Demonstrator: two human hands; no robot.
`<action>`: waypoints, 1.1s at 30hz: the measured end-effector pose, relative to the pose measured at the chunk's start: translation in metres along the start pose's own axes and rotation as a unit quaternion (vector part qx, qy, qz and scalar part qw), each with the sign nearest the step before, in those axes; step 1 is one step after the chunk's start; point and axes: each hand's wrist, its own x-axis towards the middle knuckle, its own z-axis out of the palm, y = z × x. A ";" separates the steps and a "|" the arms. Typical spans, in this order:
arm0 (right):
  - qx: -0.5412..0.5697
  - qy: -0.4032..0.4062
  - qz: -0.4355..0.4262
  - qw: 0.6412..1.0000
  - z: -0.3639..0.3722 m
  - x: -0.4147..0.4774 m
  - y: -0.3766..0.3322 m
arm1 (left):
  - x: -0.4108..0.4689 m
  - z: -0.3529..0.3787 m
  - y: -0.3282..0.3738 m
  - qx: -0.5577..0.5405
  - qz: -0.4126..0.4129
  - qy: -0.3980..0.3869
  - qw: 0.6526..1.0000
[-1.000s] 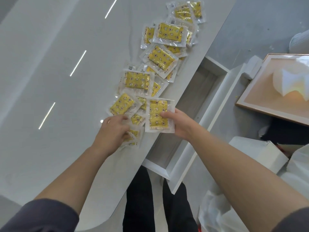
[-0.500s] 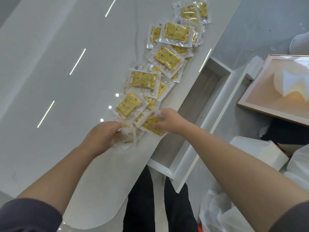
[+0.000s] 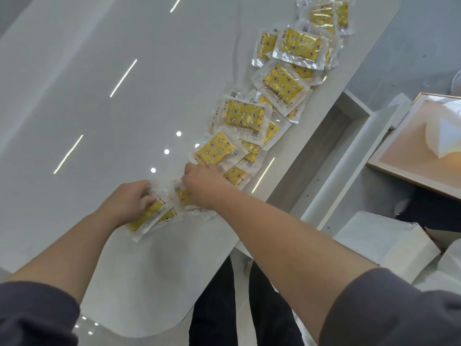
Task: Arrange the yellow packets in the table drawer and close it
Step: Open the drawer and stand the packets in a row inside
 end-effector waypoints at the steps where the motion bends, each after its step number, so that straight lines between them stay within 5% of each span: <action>1: 0.001 0.000 0.003 1.000 0.002 0.002 -0.002 | 0.000 0.003 -0.001 -0.009 -0.007 0.004 1.000; 8: 0.125 0.017 0.022 0.992 -0.013 -0.025 0.009 | -0.013 0.001 0.016 -0.127 -0.036 0.034 0.991; 15: 0.420 0.048 0.185 0.887 -0.026 -0.128 0.101 | -0.041 0.019 0.108 -0.346 -0.030 0.029 0.937; 18: 0.503 0.017 0.220 0.836 -0.007 -0.171 0.150 | -0.044 0.050 0.169 -0.356 0.005 -0.006 0.934; 22: 0.529 -0.046 0.282 0.799 0.031 -0.205 0.213 | -0.034 0.116 0.233 -0.355 -0.025 -0.065 0.932; 26: 0.541 -0.015 0.311 0.781 0.067 -0.199 0.252 | -0.016 0.196 0.266 -0.374 -0.105 -0.025 0.921; 28: 0.545 0.005 0.305 0.781 0.083 -0.181 0.261 | -0.008 0.231 0.272 -0.427 -0.175 0.030 0.887; 33: 0.495 -0.005 0.280 0.823 0.118 -0.124 0.263 | 0.014 0.277 0.267 -0.592 -0.350 0.113 0.717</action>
